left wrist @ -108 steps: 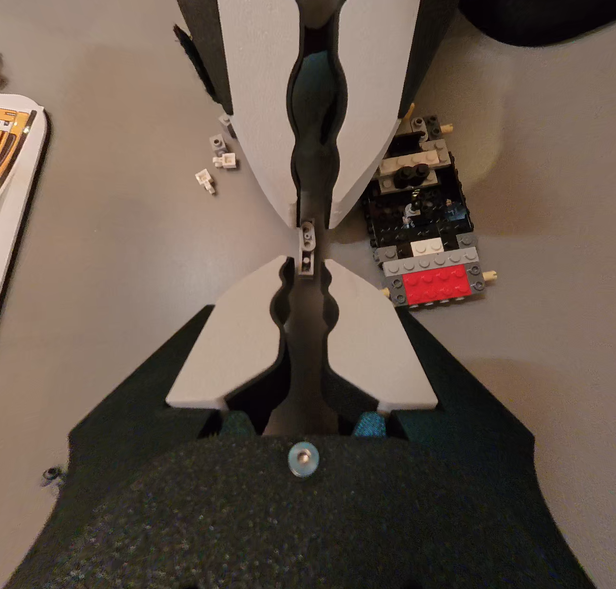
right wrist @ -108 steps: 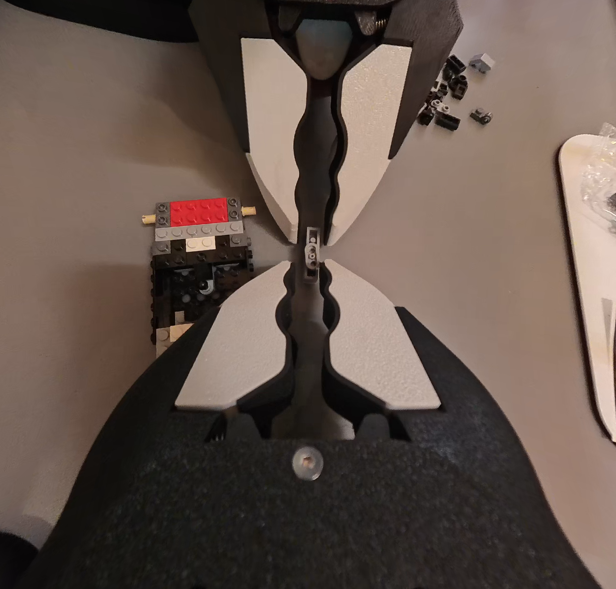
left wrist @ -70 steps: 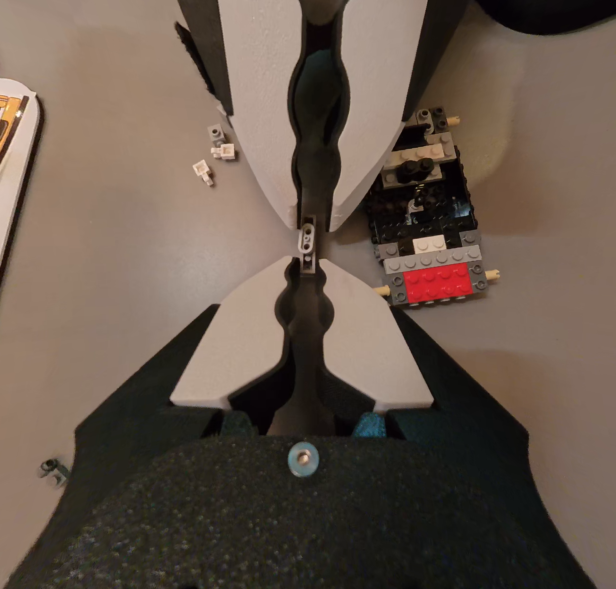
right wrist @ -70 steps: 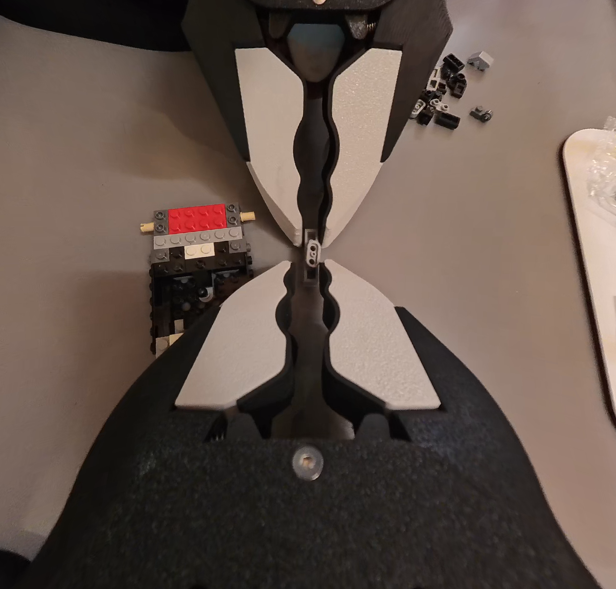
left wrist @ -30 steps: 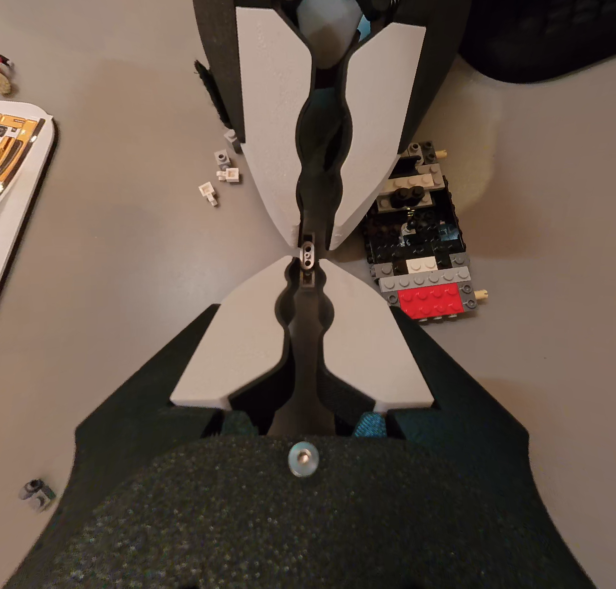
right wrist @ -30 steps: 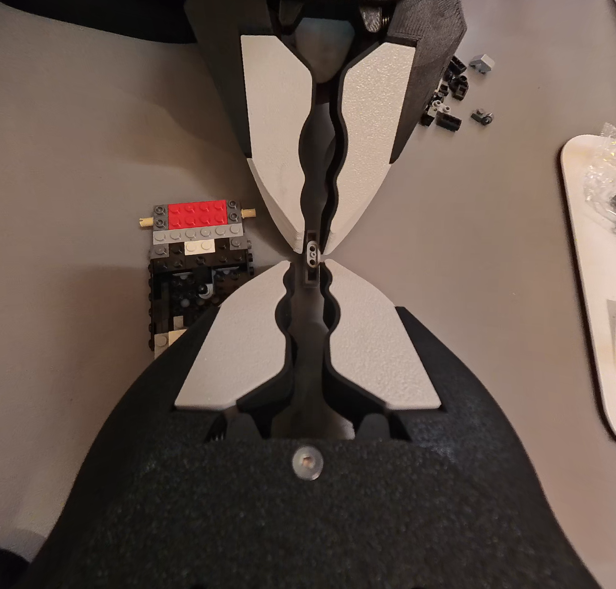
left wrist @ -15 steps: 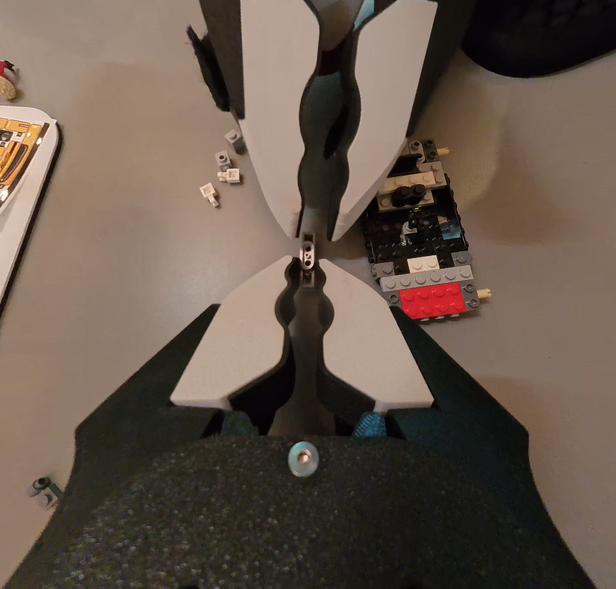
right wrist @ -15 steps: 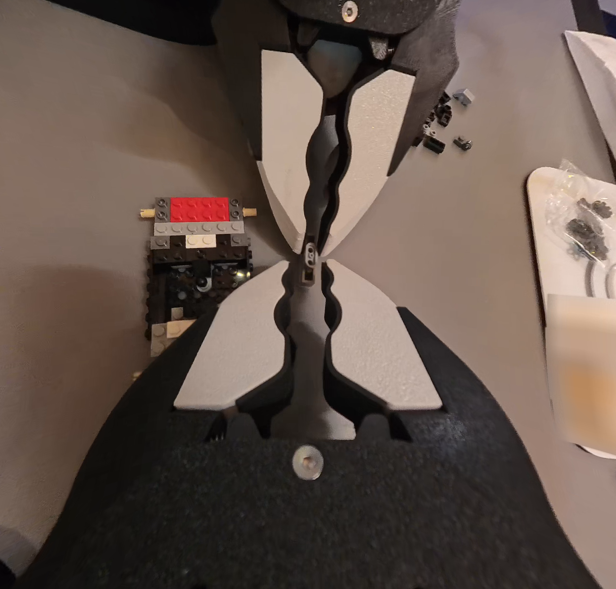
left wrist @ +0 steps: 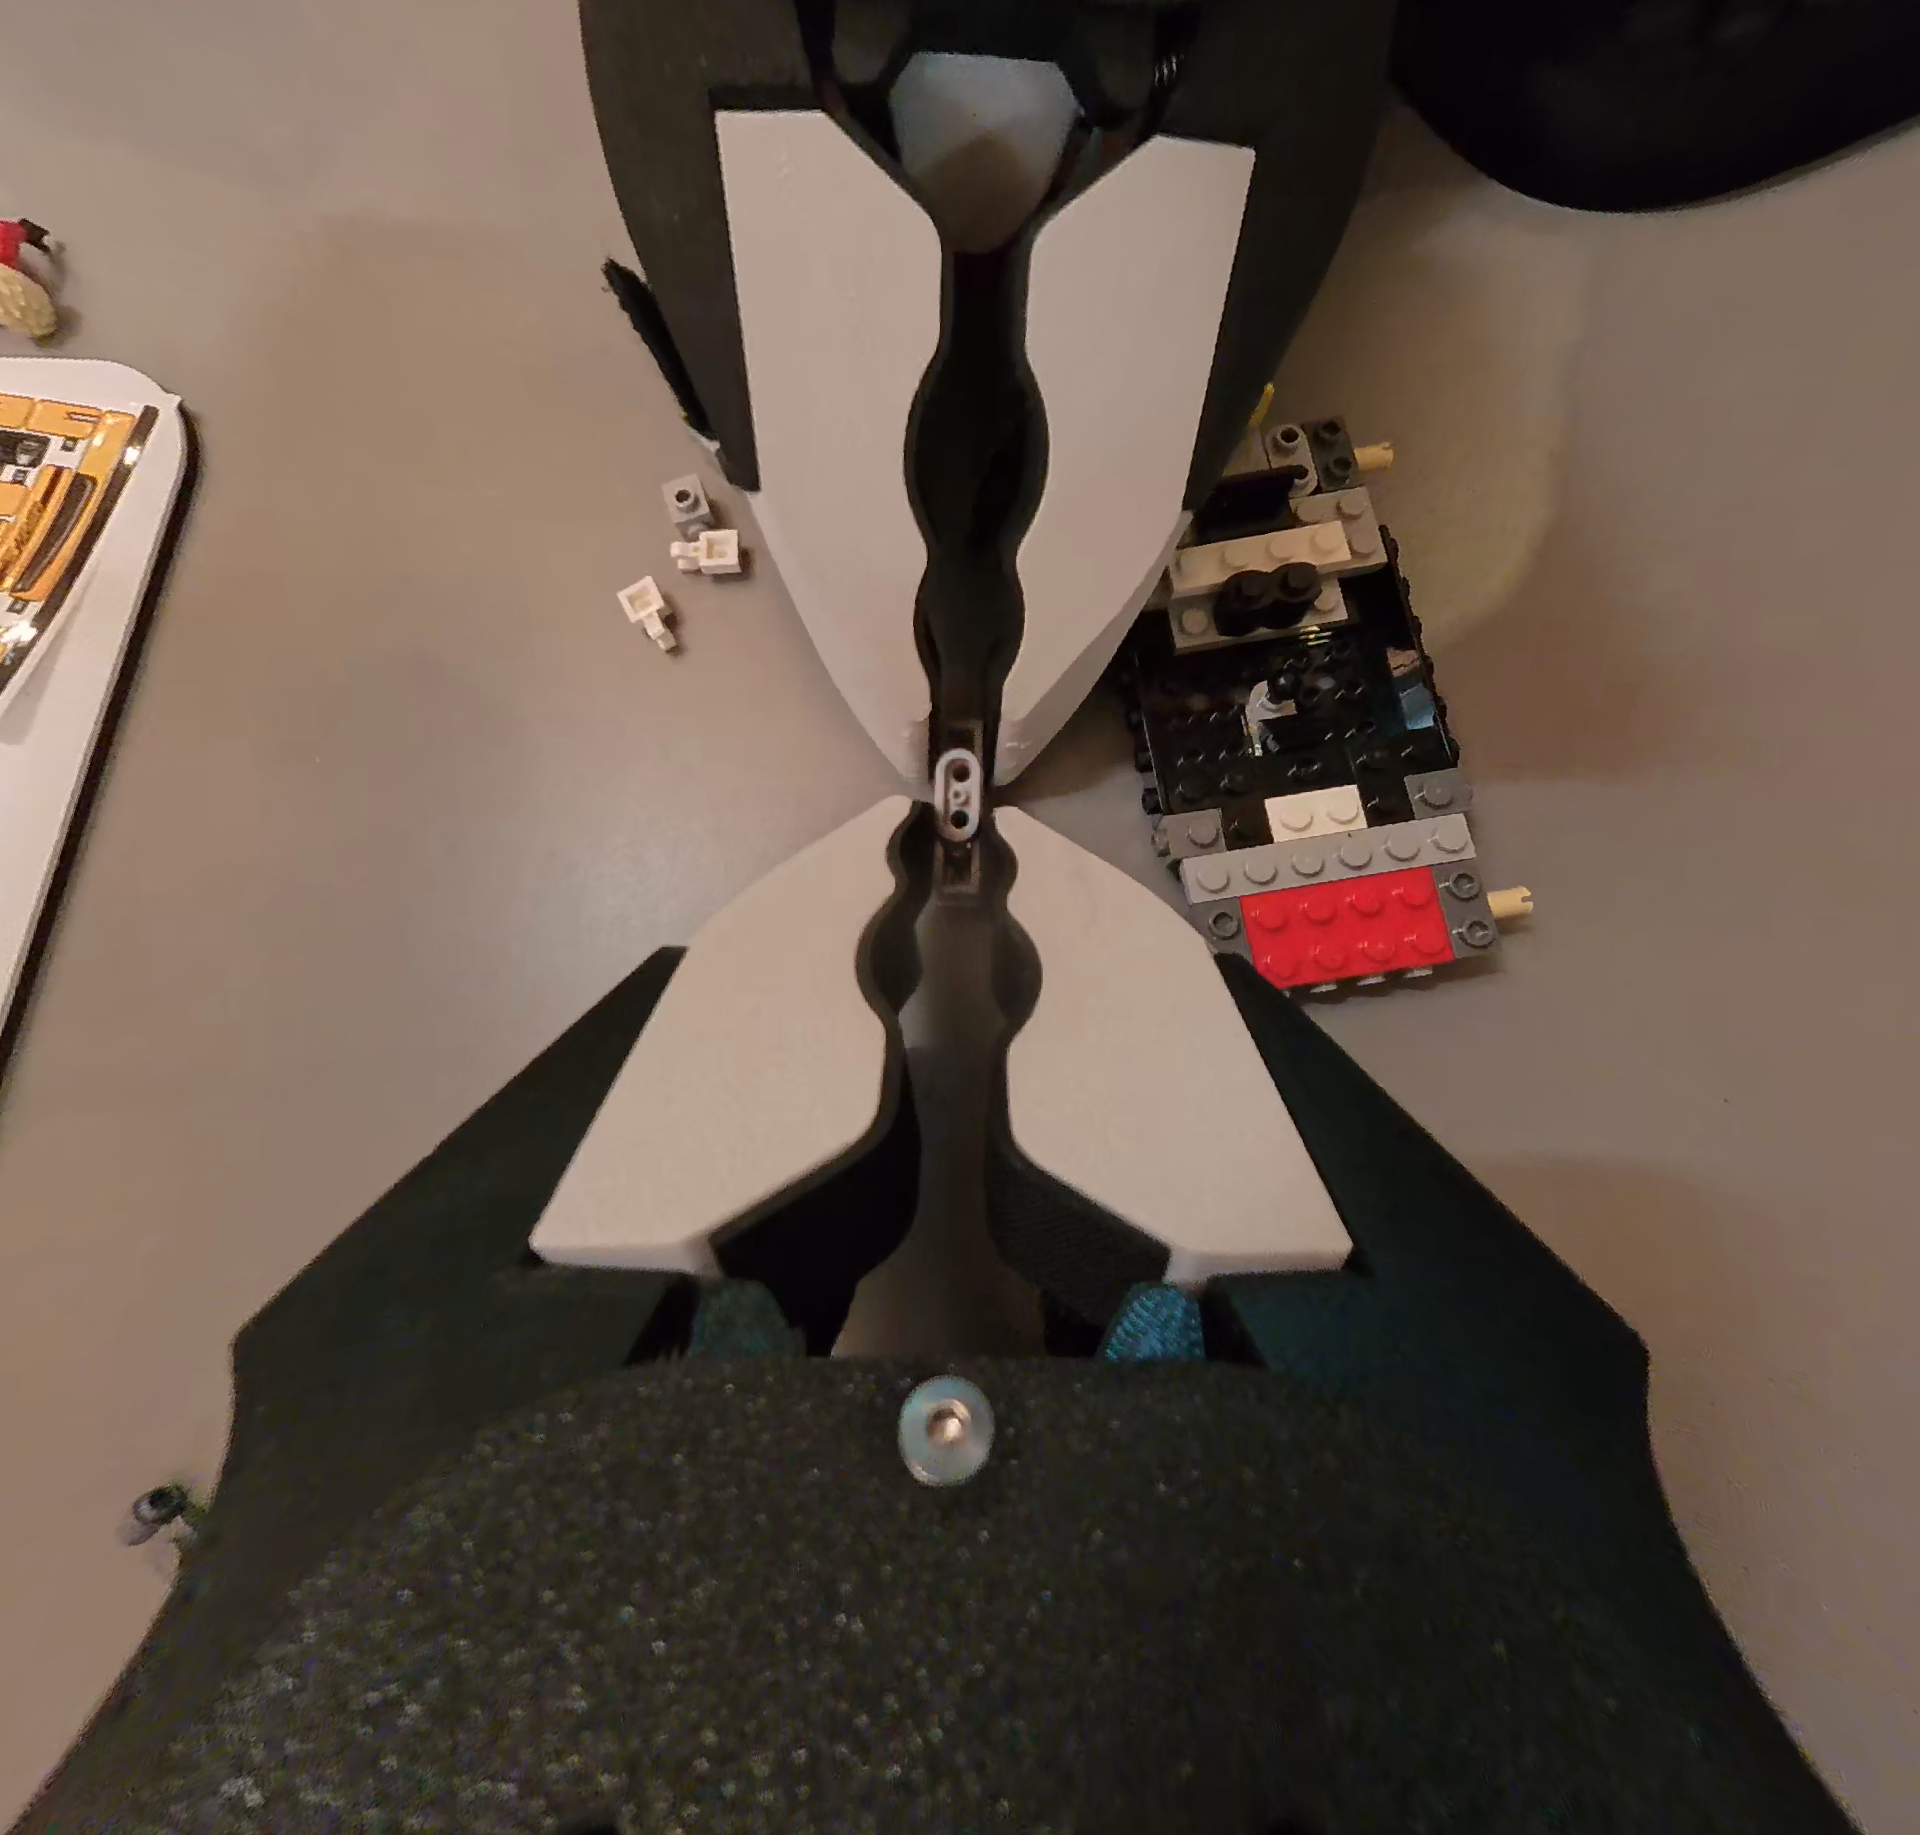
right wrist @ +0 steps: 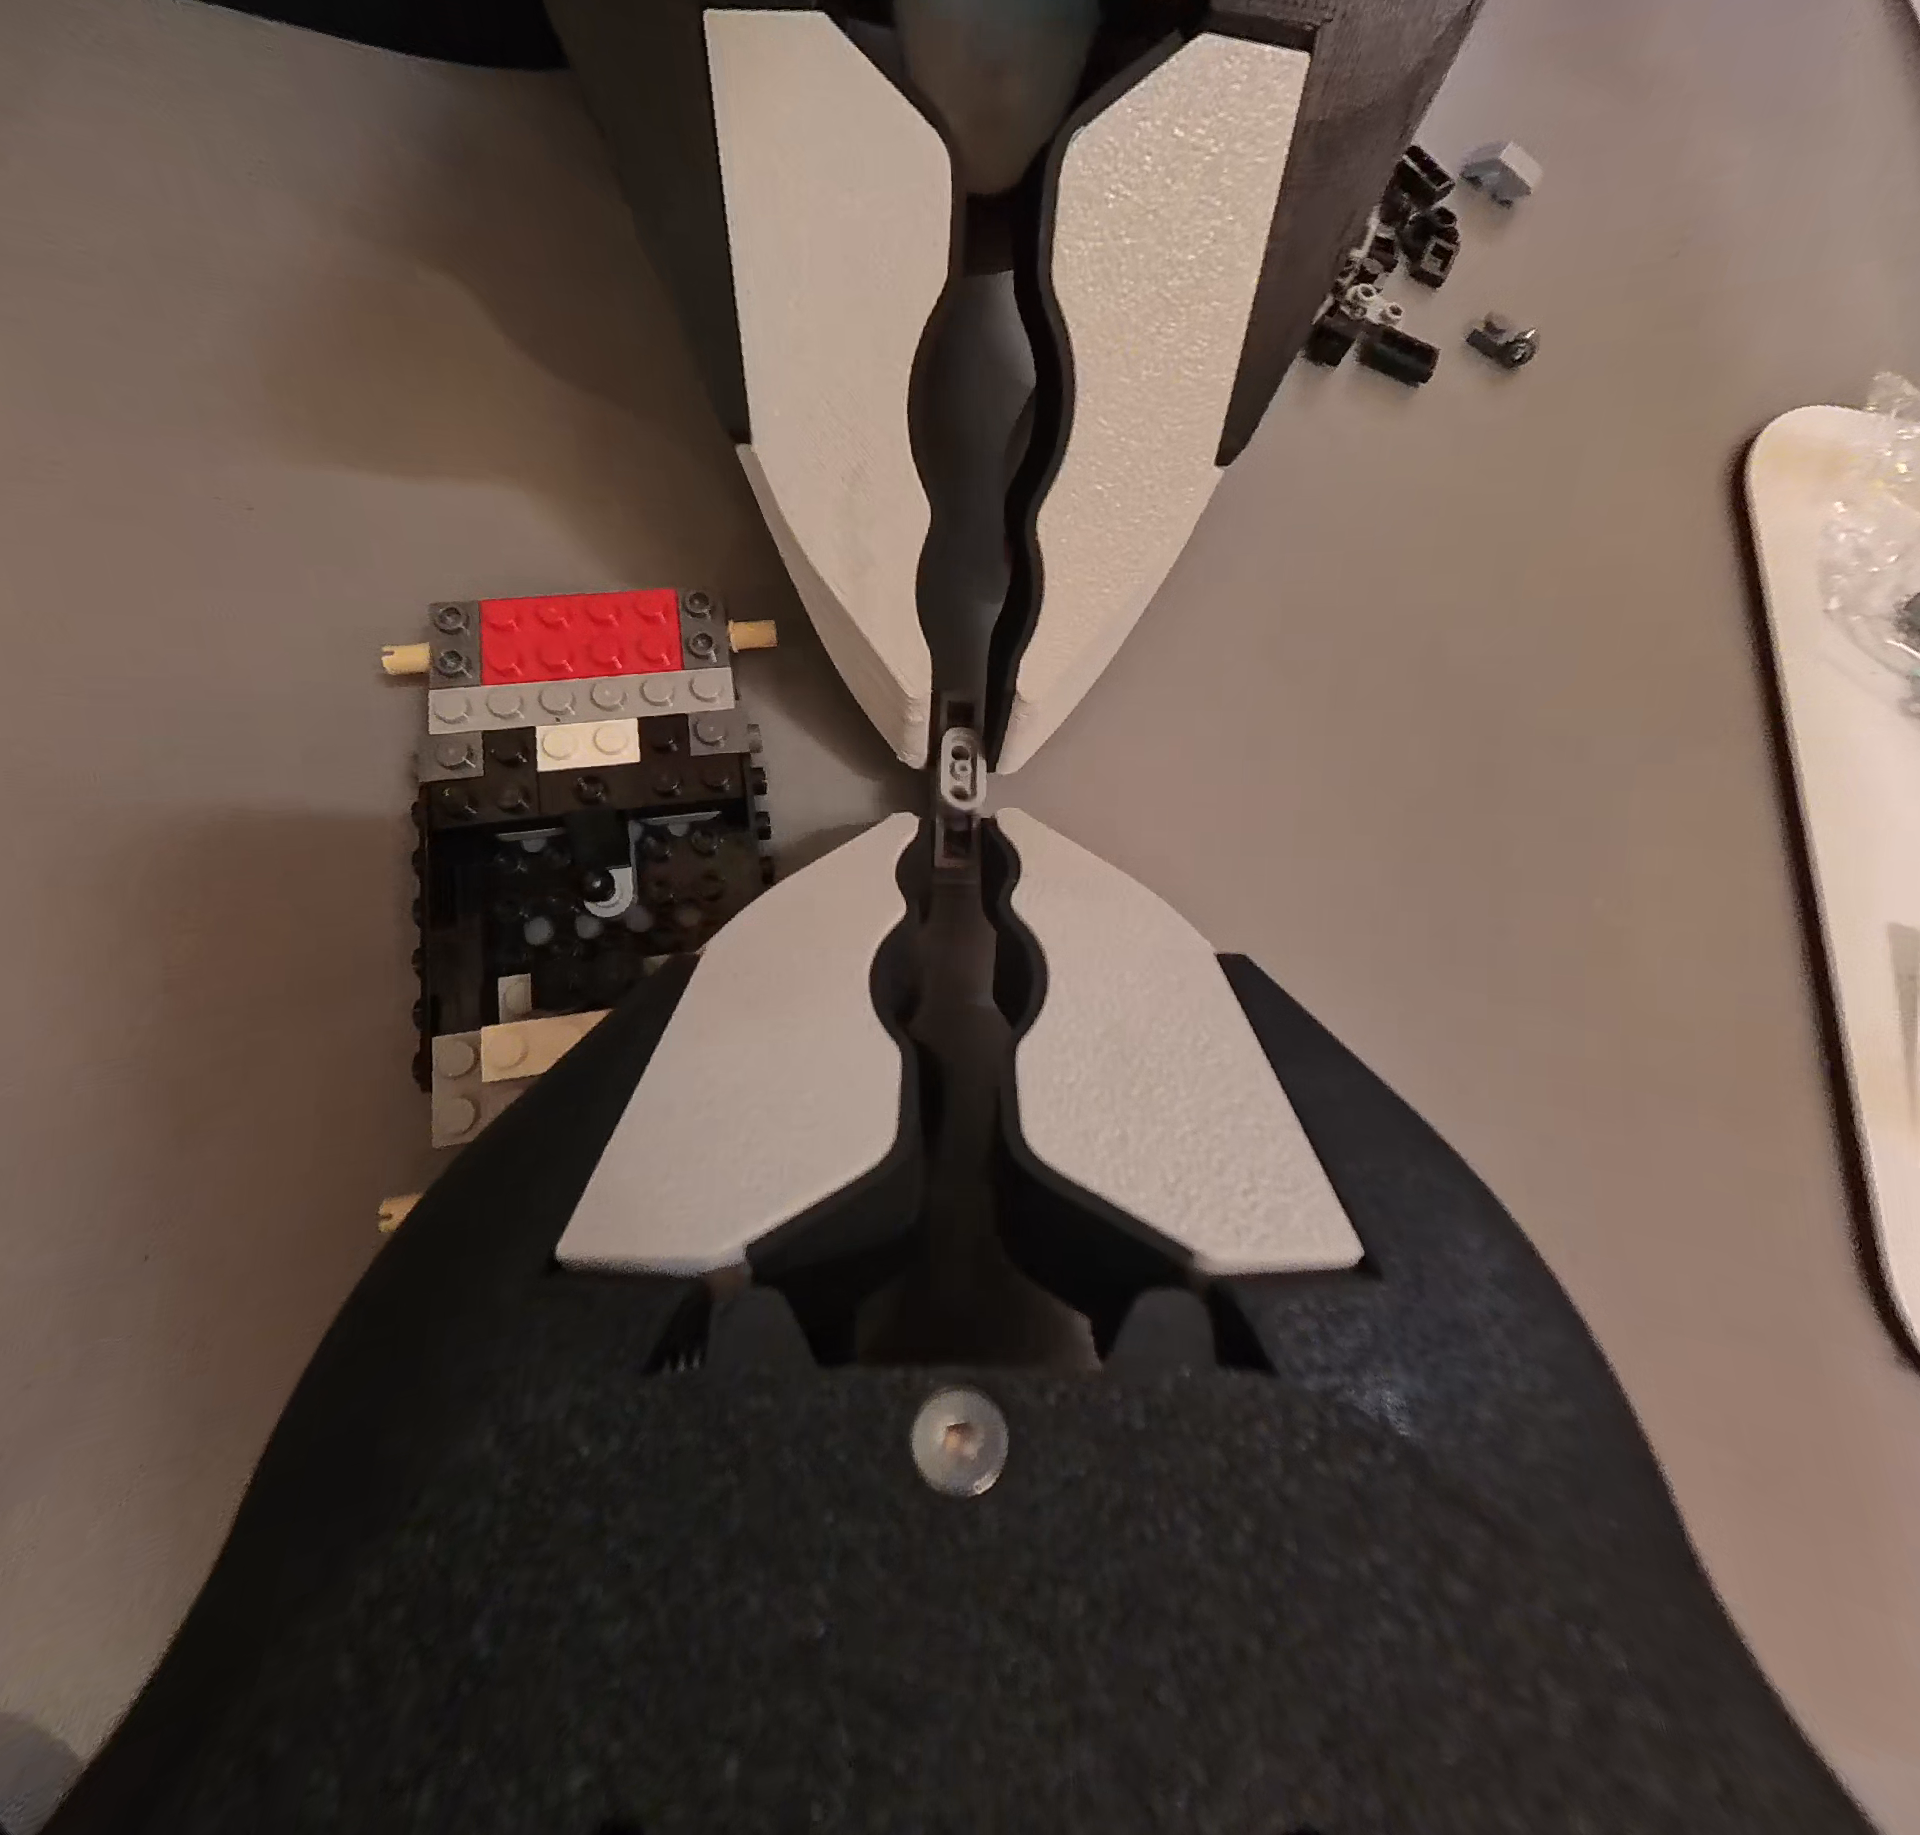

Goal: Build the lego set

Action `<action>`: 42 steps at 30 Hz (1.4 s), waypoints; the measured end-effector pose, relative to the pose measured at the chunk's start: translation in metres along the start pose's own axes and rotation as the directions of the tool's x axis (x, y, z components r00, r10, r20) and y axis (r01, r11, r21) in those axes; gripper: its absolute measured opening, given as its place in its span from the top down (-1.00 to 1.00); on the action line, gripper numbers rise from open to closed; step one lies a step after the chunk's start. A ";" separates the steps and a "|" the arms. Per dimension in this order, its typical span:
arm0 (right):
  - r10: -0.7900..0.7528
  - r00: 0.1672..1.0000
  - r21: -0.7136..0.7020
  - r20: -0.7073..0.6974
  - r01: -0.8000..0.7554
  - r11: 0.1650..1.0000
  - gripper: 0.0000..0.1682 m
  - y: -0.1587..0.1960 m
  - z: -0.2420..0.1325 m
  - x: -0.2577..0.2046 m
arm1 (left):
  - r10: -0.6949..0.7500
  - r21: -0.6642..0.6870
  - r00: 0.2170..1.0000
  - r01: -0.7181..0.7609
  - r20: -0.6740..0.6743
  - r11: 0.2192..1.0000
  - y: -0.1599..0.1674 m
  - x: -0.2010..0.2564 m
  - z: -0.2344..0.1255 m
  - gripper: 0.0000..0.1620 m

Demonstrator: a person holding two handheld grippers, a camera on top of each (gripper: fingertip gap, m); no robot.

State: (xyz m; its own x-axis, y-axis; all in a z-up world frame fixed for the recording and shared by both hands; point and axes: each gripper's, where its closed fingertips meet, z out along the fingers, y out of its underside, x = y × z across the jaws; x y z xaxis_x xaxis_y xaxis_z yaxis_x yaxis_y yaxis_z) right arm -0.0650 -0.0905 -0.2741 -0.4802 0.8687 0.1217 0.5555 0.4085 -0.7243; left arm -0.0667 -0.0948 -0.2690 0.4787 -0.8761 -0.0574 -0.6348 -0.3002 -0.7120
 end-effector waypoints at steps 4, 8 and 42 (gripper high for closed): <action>0.006 1.000 0.013 0.014 -0.006 1.000 0.91 -0.001 -0.001 -0.001 | 0.008 -0.010 1.000 -0.008 -0.004 1.000 0.001 0.002 0.000 0.86; 0.005 1.000 0.017 0.015 -0.005 1.000 0.91 -0.001 -0.001 -0.002 | 0.010 -0.004 1.000 -0.010 -0.003 1.000 0.000 0.002 -0.001 0.85; 0.186 0.905 0.087 0.383 -0.236 0.968 0.91 -0.047 -0.080 -0.017 | 0.527 0.098 0.732 -0.619 0.433 0.779 -0.081 0.019 -0.041 0.54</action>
State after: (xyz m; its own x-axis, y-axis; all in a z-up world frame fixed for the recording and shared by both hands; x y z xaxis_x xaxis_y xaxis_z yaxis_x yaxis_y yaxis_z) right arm -0.0288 -0.1017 -0.1883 -0.5908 0.7548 -0.2848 0.5918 0.1655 -0.7889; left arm -0.0308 -0.1030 -0.1838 0.2786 -0.6356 -0.7200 -0.7317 0.3451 -0.5878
